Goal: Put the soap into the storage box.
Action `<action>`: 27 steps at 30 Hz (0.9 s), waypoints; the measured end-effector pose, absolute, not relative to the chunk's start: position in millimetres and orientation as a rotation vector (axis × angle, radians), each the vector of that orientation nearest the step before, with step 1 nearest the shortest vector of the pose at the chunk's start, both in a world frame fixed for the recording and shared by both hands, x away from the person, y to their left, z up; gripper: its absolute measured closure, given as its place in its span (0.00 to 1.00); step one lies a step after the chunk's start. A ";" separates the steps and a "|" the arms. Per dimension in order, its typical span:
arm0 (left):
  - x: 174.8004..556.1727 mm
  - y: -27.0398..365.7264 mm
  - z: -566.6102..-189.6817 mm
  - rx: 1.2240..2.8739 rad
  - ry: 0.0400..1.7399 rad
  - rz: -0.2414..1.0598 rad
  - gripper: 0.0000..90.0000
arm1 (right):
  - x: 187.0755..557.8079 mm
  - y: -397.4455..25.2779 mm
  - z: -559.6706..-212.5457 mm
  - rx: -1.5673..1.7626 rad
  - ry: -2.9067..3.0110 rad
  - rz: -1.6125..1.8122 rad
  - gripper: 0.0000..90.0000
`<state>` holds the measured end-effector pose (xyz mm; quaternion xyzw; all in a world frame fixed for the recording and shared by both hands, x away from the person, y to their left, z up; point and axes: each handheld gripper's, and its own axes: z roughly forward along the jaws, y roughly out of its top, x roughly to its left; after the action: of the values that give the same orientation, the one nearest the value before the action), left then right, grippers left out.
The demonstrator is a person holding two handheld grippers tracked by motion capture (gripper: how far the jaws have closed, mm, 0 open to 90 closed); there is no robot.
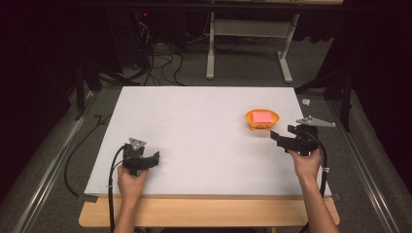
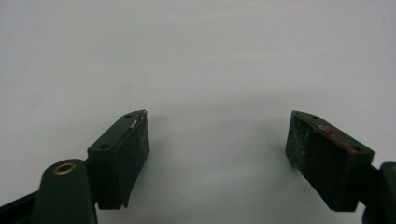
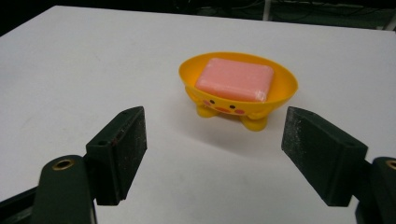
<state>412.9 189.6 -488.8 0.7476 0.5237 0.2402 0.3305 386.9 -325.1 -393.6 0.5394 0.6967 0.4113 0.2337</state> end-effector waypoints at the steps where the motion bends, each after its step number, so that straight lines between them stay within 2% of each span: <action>1: 412.9 189.5 -488.8 1.955 1.369 0.628 0.24 | 386.2 -324.7 -394.8 1.480 1.917 1.130 0.26; 27: 412.9 189.6 -488.8 1.955 1.370 0.628 0.24 | 375.5 -312.8 -428.0 1.477 1.998 1.116 0.27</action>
<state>412.9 189.6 -488.8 0.7475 0.5238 0.2401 0.3305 375.5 -312.8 -428.0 0.5305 0.7176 0.4007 0.2074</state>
